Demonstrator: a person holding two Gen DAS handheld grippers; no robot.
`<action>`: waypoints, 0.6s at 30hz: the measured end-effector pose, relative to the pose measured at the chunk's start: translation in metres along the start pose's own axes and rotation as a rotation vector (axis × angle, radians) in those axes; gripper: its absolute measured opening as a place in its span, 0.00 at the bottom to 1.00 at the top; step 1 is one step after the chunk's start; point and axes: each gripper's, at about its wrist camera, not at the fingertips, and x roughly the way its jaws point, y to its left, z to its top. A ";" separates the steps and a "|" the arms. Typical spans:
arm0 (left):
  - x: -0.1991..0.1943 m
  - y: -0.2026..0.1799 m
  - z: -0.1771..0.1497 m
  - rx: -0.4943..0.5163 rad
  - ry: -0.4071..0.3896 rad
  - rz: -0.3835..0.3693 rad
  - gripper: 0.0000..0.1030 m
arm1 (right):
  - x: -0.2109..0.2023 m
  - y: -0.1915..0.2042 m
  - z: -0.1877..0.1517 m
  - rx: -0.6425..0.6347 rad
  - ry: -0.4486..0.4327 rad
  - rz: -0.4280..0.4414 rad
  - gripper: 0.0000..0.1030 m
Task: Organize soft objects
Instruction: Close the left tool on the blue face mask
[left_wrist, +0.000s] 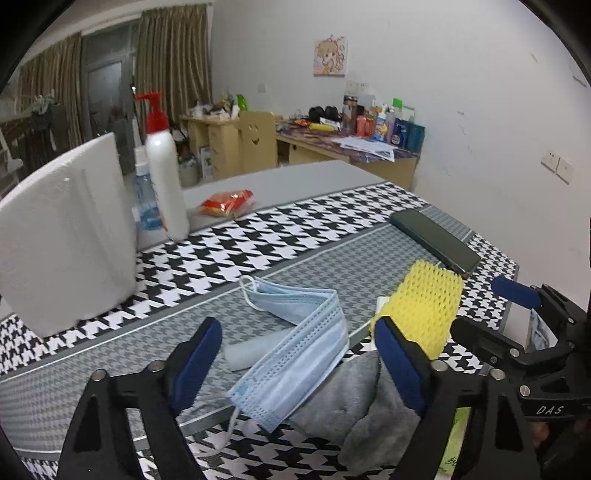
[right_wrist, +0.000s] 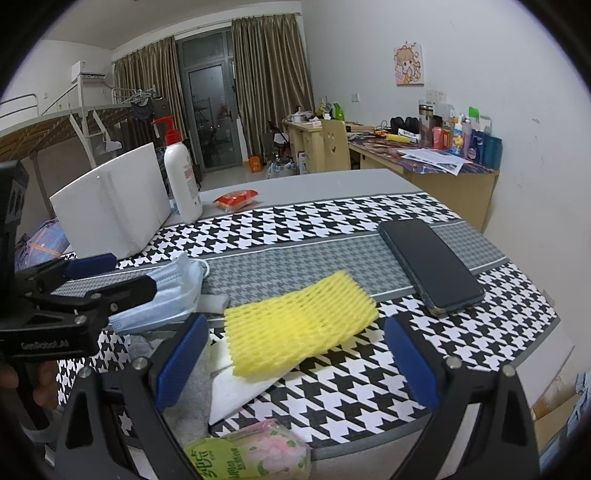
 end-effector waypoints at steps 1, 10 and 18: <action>0.002 -0.001 0.000 0.007 0.006 -0.005 0.76 | 0.000 -0.001 0.000 0.002 0.001 0.000 0.96; 0.015 -0.001 -0.005 0.006 0.062 -0.036 0.53 | 0.007 -0.006 -0.001 0.005 0.024 0.004 0.96; 0.023 -0.001 -0.010 0.008 0.123 -0.076 0.26 | 0.019 -0.010 0.000 0.028 0.066 0.023 0.96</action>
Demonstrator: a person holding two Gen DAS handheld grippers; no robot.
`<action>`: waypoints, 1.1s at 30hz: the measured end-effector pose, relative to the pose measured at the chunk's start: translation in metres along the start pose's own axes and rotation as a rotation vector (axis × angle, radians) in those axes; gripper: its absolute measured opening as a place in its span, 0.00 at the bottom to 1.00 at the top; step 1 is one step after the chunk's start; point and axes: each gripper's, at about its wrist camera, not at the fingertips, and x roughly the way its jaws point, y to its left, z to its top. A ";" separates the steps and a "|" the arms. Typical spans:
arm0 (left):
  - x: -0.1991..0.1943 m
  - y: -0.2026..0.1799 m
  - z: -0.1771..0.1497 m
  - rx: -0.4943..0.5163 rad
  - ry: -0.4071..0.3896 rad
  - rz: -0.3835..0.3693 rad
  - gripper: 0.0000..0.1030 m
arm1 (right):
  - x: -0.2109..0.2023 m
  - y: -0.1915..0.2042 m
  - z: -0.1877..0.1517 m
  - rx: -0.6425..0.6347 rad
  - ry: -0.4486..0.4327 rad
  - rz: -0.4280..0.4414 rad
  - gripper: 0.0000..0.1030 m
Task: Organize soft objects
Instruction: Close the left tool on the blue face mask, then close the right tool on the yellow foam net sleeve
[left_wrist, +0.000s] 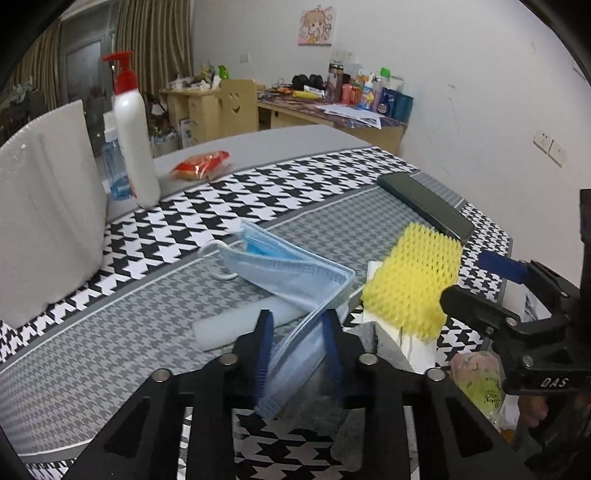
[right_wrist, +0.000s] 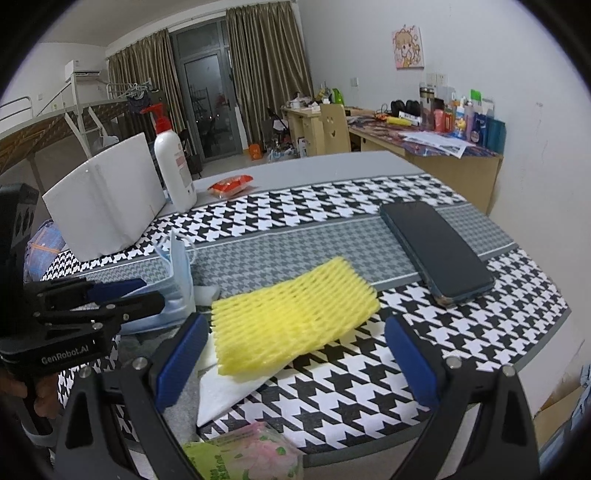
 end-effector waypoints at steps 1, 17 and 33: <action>0.000 -0.001 -0.001 0.003 0.002 -0.005 0.25 | 0.002 0.000 0.000 0.004 0.005 0.006 0.96; -0.004 0.001 -0.001 0.007 -0.029 -0.031 0.14 | 0.023 -0.008 -0.004 0.080 0.107 0.088 0.59; -0.025 0.009 0.002 -0.016 -0.103 -0.037 0.13 | 0.004 -0.006 0.011 0.074 0.030 0.101 0.13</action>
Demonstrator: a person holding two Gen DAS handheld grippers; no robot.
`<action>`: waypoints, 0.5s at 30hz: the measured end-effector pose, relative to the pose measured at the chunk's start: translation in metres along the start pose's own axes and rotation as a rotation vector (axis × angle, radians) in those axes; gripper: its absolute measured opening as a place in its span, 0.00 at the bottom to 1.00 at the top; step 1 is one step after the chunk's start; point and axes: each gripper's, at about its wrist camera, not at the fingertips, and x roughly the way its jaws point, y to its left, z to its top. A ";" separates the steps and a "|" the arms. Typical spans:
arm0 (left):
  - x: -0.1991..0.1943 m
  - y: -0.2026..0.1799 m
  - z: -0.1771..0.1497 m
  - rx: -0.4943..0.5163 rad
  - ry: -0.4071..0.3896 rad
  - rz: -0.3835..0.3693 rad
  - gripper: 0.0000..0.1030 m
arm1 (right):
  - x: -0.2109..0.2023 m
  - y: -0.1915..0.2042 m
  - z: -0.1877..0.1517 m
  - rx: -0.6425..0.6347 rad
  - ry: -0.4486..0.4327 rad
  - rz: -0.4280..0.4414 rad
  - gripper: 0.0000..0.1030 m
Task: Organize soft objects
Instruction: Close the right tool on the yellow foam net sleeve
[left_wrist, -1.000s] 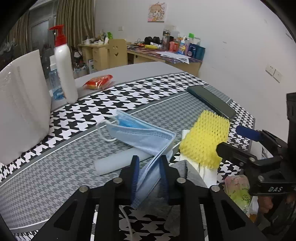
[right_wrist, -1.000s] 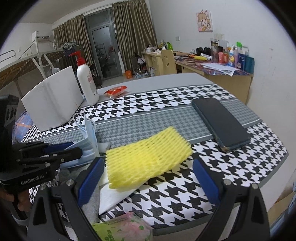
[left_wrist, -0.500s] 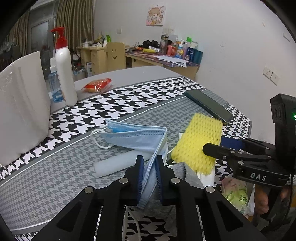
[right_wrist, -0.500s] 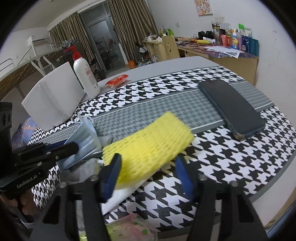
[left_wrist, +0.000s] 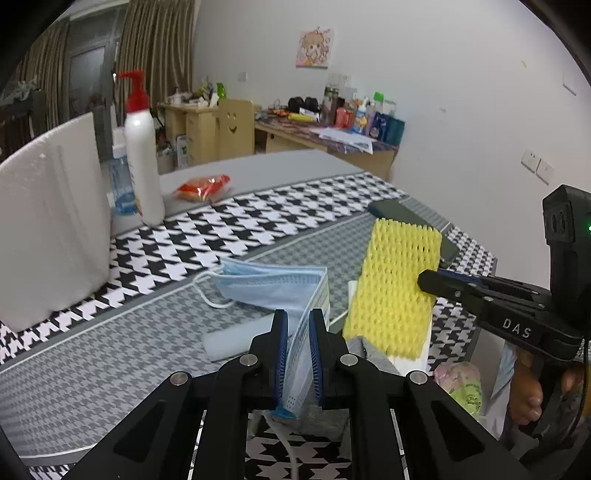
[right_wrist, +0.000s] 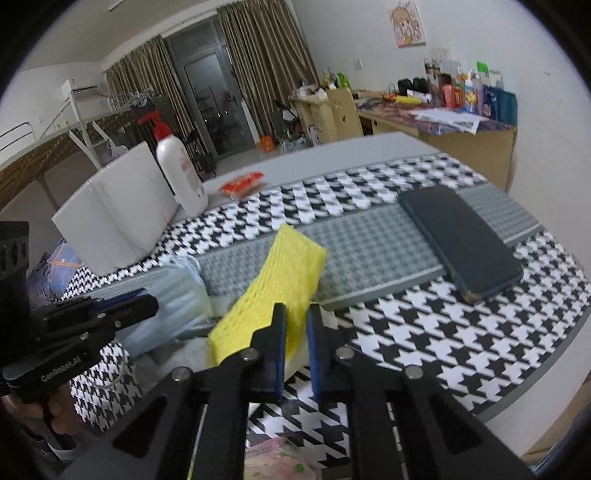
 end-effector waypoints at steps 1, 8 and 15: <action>-0.003 0.000 0.001 -0.001 -0.006 0.004 0.13 | -0.004 0.002 0.002 -0.004 -0.012 0.004 0.13; -0.008 -0.003 -0.001 0.016 -0.011 0.005 0.13 | -0.020 0.014 0.011 -0.048 -0.069 0.011 0.13; -0.004 -0.004 0.002 0.025 0.004 0.014 0.13 | -0.006 0.007 0.006 -0.058 -0.015 -0.039 0.18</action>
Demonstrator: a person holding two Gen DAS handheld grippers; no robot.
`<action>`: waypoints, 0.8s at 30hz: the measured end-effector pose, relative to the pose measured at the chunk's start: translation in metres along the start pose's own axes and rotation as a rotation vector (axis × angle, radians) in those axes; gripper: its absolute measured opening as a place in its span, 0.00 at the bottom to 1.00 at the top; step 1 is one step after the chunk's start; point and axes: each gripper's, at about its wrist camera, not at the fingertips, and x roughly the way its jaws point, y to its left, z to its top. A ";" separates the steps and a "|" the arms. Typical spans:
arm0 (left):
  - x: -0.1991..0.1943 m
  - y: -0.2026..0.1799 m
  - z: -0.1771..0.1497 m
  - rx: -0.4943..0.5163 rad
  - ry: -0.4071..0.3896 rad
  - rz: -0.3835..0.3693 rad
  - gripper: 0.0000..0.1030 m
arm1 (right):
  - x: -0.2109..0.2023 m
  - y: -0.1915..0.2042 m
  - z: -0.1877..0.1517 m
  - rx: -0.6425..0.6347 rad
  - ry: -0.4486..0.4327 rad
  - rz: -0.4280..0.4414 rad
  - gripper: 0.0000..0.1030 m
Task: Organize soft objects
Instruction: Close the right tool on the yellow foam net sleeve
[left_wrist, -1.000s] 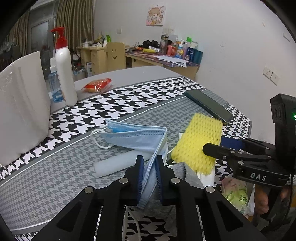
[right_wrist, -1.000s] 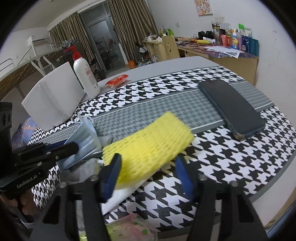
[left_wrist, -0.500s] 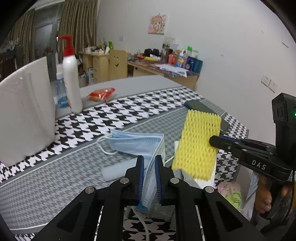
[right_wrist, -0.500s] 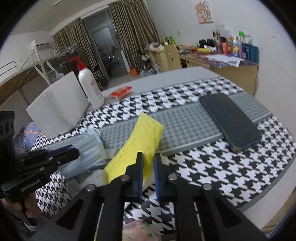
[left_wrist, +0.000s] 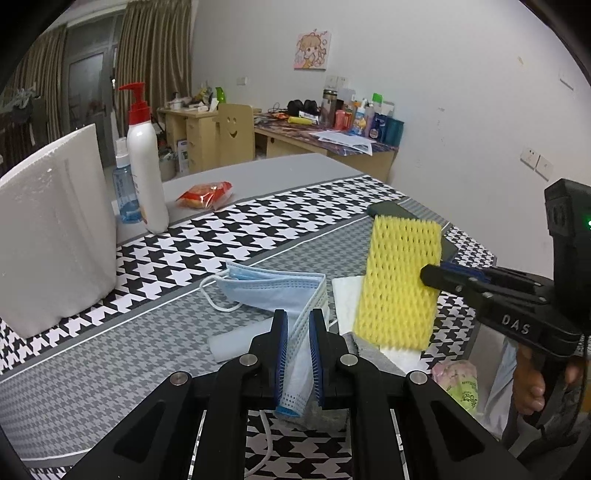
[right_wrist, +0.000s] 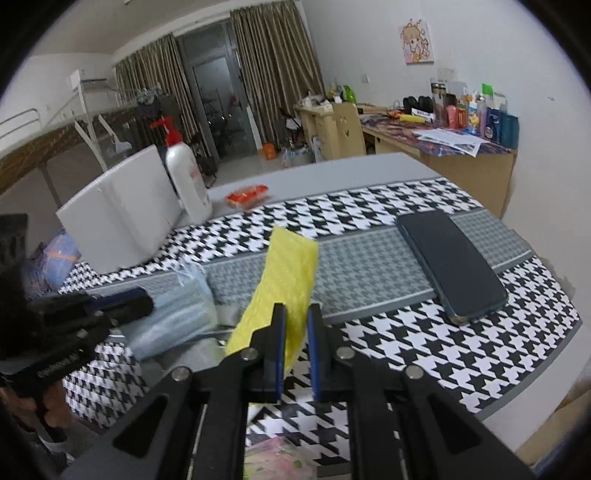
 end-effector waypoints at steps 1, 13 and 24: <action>0.002 0.000 0.000 -0.001 0.005 0.006 0.16 | 0.004 -0.002 0.000 0.005 0.012 -0.008 0.30; 0.024 -0.008 0.002 0.028 0.066 0.009 0.40 | 0.014 -0.011 -0.008 0.042 0.055 0.002 0.62; 0.038 -0.014 -0.004 0.063 0.114 0.001 0.08 | 0.016 -0.017 -0.011 0.062 0.069 0.016 0.68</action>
